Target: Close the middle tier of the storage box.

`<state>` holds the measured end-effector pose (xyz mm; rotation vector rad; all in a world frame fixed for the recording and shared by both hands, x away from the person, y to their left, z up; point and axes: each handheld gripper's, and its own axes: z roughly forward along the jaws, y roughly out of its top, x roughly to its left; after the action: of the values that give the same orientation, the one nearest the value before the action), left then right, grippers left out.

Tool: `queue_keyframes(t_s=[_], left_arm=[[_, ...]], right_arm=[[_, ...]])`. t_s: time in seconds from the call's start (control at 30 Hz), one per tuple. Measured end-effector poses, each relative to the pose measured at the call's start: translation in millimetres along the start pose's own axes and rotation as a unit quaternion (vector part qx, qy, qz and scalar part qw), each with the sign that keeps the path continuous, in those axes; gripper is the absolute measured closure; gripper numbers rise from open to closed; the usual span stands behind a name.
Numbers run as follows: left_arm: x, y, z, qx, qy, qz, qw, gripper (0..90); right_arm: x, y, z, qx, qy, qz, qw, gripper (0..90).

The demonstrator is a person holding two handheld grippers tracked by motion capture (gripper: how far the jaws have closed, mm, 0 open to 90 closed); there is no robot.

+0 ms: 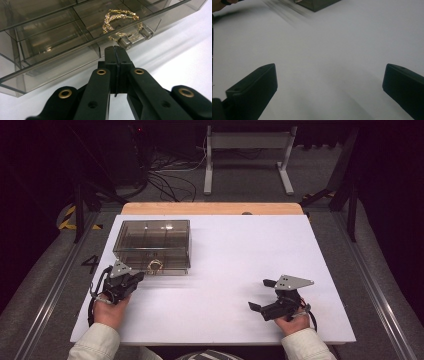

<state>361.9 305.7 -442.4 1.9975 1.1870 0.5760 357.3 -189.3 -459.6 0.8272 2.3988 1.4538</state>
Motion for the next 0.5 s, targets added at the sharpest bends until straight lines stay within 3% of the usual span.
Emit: queue_keyframes(t_s=[0.5], left_arm=[[1.6, 12.7, 10.5, 0.0, 0.011, 0.006, 0.9999, 89.8]], right_arm=[[-0.3, 0.0, 0.4, 0.002, 0.0, 0.0, 1.0, 0.5]])
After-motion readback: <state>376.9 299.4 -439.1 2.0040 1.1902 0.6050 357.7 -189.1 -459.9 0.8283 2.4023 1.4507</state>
